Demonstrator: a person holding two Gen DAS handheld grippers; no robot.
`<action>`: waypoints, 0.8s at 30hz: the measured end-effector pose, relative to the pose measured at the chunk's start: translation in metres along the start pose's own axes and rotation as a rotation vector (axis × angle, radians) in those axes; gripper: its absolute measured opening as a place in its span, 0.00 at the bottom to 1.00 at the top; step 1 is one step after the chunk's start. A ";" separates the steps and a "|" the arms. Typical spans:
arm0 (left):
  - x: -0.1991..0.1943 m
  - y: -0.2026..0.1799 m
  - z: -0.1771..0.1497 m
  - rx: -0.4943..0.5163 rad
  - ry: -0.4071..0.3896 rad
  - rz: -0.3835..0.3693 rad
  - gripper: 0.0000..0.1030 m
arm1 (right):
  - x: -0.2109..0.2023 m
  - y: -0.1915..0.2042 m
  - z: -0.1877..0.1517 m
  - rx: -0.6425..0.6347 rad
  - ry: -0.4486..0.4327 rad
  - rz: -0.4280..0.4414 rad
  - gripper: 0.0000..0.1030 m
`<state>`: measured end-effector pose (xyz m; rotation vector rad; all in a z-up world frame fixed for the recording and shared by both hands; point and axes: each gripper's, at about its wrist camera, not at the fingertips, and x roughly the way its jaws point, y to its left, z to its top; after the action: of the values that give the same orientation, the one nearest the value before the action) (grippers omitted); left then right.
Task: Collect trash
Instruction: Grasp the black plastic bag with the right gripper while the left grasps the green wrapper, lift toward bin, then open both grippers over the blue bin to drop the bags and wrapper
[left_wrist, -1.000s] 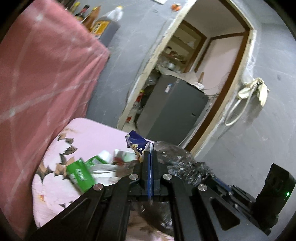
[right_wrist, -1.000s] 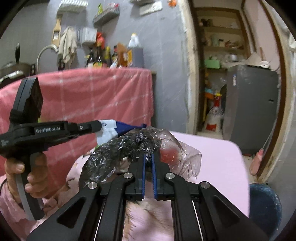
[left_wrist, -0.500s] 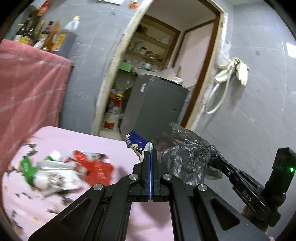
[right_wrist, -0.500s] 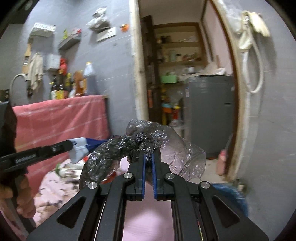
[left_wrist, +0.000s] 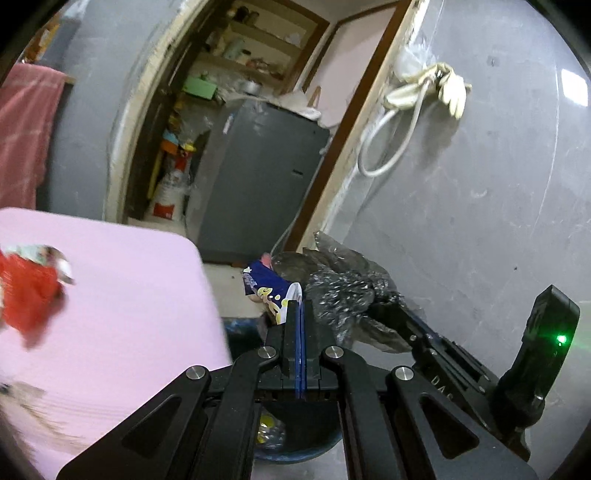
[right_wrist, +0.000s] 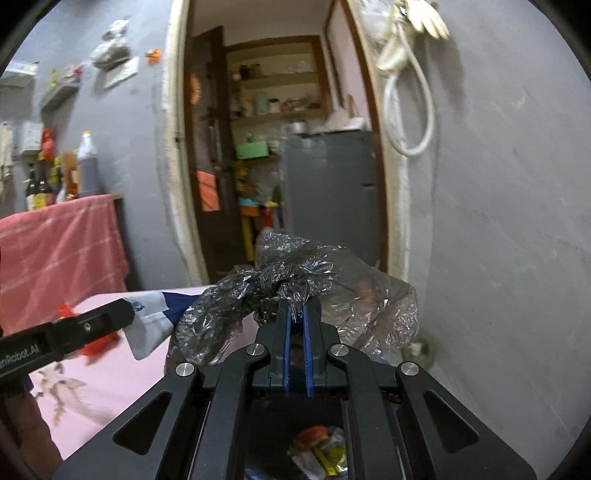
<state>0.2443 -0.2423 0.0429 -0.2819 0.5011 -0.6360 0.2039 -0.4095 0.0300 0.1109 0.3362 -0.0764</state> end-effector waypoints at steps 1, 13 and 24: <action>0.008 -0.003 -0.003 0.000 0.010 0.001 0.00 | 0.004 -0.006 -0.003 0.006 0.010 -0.004 0.04; 0.082 -0.010 -0.046 0.063 0.170 0.090 0.00 | 0.047 -0.061 -0.051 0.109 0.193 -0.010 0.04; 0.093 -0.002 -0.061 0.057 0.221 0.122 0.00 | 0.058 -0.069 -0.065 0.154 0.265 0.027 0.07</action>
<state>0.2757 -0.3082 -0.0415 -0.1267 0.7058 -0.5643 0.2308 -0.4732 -0.0571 0.2792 0.5932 -0.0606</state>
